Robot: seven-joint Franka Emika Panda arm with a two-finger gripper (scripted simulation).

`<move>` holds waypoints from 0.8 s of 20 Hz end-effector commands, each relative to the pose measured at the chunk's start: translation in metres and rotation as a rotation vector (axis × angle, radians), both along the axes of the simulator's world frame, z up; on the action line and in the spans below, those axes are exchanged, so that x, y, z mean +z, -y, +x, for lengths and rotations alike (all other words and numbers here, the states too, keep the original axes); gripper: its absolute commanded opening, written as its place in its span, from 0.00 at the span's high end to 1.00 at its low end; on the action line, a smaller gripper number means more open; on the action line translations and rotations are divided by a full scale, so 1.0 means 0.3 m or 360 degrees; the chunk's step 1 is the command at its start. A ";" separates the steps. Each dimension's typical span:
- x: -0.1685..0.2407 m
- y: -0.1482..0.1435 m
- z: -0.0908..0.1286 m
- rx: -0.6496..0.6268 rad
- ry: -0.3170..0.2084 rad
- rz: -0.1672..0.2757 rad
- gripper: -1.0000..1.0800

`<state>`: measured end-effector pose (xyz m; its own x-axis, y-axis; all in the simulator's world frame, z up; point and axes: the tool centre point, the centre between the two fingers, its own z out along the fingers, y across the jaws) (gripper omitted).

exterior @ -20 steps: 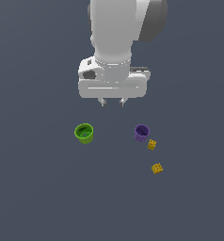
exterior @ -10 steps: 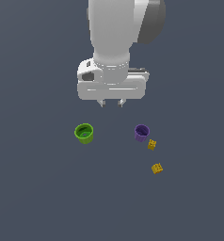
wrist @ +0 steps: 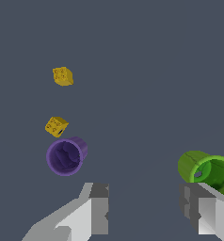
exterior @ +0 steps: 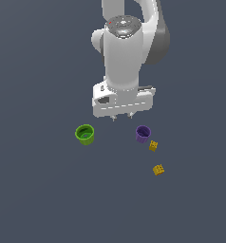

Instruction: Pick up a designated object from a clutter of objects.

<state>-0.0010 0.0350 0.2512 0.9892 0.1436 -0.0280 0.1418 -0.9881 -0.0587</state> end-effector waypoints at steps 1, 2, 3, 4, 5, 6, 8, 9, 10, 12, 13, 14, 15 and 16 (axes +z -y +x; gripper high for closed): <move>-0.083 -0.049 -0.005 0.0070 -0.0015 0.0036 0.38; -0.120 -0.072 -0.009 0.0101 -0.0020 0.0052 0.38; -0.160 -0.095 -0.014 0.0133 -0.0027 0.0070 0.38; -0.200 -0.118 -0.021 0.0166 -0.0033 0.0087 0.38; -0.239 -0.140 -0.029 0.0195 -0.0039 0.0104 0.38; -0.274 -0.160 -0.037 0.0223 -0.0044 0.0119 0.38; -0.338 -0.195 -0.054 0.0271 -0.0053 0.0145 0.38; -0.366 -0.211 -0.063 0.0292 -0.0058 0.0157 0.38; -0.392 -0.224 -0.071 0.0311 -0.0061 0.0167 0.38; -0.436 -0.248 -0.087 0.0343 -0.0068 0.0185 0.38; -0.455 -0.258 -0.095 0.0356 -0.0070 0.0192 0.38; -0.471 -0.266 -0.101 0.0368 -0.0073 0.0199 0.38; -0.485 -0.274 -0.107 0.0378 -0.0075 0.0204 0.38; -0.497 -0.280 -0.112 0.0386 -0.0077 0.0209 0.38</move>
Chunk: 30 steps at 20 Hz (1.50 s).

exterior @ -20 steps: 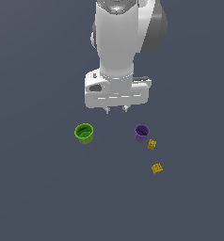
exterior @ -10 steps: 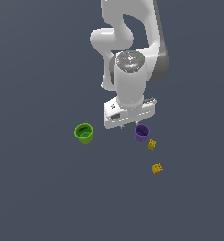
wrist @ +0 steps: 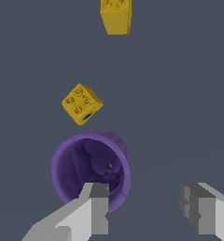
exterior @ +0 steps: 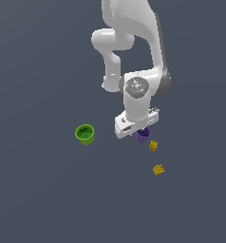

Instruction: Pick up a designated object from a clutter of objects.

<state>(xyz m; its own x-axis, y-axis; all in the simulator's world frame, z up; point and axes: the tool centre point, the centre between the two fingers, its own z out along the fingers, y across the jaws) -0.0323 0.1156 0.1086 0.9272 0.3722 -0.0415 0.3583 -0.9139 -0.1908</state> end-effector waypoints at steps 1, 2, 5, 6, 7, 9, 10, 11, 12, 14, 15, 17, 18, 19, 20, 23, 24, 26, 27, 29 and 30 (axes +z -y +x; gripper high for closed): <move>-0.031 -0.016 -0.012 0.0023 -0.0002 0.0013 0.38; -0.039 -0.020 -0.016 0.0028 -0.0003 0.0016 0.38; -0.048 -0.025 -0.020 0.0034 -0.0005 0.0020 0.38; -0.043 -0.022 -0.019 0.0031 -0.0006 0.0017 0.38; -0.045 -0.023 -0.019 0.0031 -0.0006 0.0017 0.38; -0.053 -0.024 -0.020 0.0031 -0.0006 0.0017 0.38; -0.060 -0.026 -0.021 0.0032 -0.0006 0.0017 0.38; -0.070 -0.027 -0.022 0.0032 -0.0006 0.0017 0.38; -0.082 -0.029 -0.024 0.0032 -0.0006 0.0017 0.38; -0.109 -0.034 -0.028 0.0032 -0.0005 0.0018 0.38; -0.120 -0.036 -0.031 0.0033 -0.0005 0.0018 0.38; -0.137 -0.039 -0.033 0.0033 -0.0005 0.0018 0.38; -0.142 -0.040 -0.035 0.0034 -0.0005 0.0019 0.38; -0.145 -0.041 -0.035 0.0034 -0.0005 0.0019 0.38; -0.146 -0.041 -0.035 0.0034 -0.0005 0.0019 0.38; -0.146 -0.041 -0.035 0.0034 -0.0005 0.0019 1.00; -0.146 -0.041 -0.035 0.0034 -0.0005 0.0019 1.00; -0.146 -0.041 -0.035 0.0034 -0.0005 0.0019 1.00; -0.146 -0.041 -0.035 0.0034 -0.0005 0.0019 1.00; -0.146 -0.041 -0.035 0.0034 -0.0005 0.0019 1.00; -0.146 -0.041 -0.035 0.0034 -0.0005 0.0019 1.00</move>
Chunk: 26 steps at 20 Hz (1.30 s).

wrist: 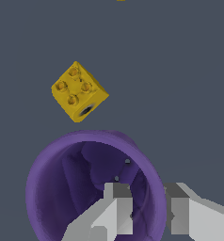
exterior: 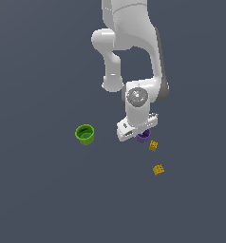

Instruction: Pick up a designated object from a clutter of objects.

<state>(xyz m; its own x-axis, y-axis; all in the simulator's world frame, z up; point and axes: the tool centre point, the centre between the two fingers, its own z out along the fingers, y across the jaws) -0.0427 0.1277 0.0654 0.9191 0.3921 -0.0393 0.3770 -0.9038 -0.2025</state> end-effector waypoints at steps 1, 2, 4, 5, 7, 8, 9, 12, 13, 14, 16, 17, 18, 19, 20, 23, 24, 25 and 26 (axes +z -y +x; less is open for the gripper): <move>0.000 0.000 0.000 0.0000 0.0000 0.0000 1.00; 0.001 0.000 0.000 0.0000 0.0000 0.0000 1.00; 0.007 0.000 -0.001 0.0000 0.0000 0.0000 1.00; 0.013 0.001 -0.002 0.0000 0.0000 0.0000 1.00; 0.028 0.002 -0.005 0.0000 0.0000 0.0000 1.00; 0.039 0.003 -0.006 0.0000 0.0000 0.0000 1.00; 0.050 0.003 -0.008 0.0000 0.0000 0.0000 1.00; 0.096 0.007 -0.015 0.0000 0.0000 0.0000 1.00; 0.115 0.008 -0.018 0.0000 0.0000 0.0000 1.00; 0.134 0.010 -0.021 0.0000 0.0000 -0.0001 1.00; 0.180 0.014 -0.028 0.0000 0.0000 -0.0001 1.00; 0.206 0.016 -0.032 0.0000 0.0000 -0.0001 1.00; 0.233 0.018 -0.036 0.0000 0.0000 -0.0001 1.00; 0.261 0.020 -0.040 0.0000 0.0000 -0.0001 1.00; 0.291 0.022 -0.044 0.0000 0.0000 -0.0001 1.00; 0.390 0.029 -0.059 0.0000 0.0000 -0.0002 1.00; 0.425 0.032 -0.064 0.0000 0.0000 -0.0002 1.00; 0.461 0.035 -0.069 0.0000 0.0000 -0.0002 1.00; 0.496 0.037 -0.073 0.0000 0.0000 -0.0002 1.00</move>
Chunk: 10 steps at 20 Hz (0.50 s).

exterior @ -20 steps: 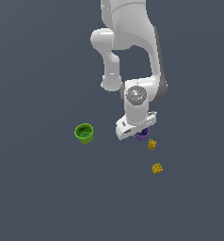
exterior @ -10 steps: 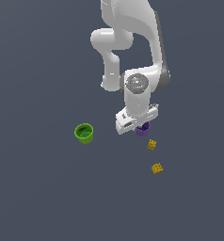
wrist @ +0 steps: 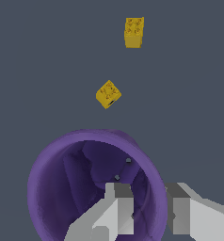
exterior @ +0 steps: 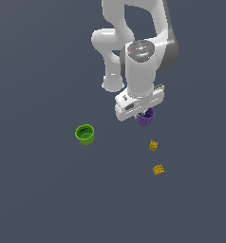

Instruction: Pick up a designated object from a clutter of objects.

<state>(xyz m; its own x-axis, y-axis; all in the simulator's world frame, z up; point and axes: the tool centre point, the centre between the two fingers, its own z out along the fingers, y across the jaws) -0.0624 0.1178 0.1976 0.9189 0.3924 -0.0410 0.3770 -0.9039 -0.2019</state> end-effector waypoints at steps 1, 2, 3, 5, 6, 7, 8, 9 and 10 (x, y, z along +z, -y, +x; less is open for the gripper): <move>0.091 0.007 -0.013 0.0000 0.0002 0.0000 1.00; 0.126 0.009 -0.017 0.0000 0.0002 0.0000 1.00; 0.160 0.012 -0.022 0.0000 0.0002 0.0000 1.00; 0.228 0.017 -0.031 0.0000 0.0002 0.0000 1.00; 0.262 0.020 -0.035 0.0000 0.0002 0.0000 1.00; 0.296 0.022 -0.039 0.0000 0.0002 0.0000 1.00; 0.329 0.025 -0.043 0.0000 0.0002 0.0000 1.00; 0.362 0.027 -0.047 0.0000 0.0002 0.0000 1.00; 0.393 0.029 -0.050 0.0000 0.0002 0.0000 1.00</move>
<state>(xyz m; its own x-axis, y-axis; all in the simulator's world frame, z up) -0.0754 0.1101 0.3001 0.9189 0.3923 -0.0401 0.3771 -0.9040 -0.2016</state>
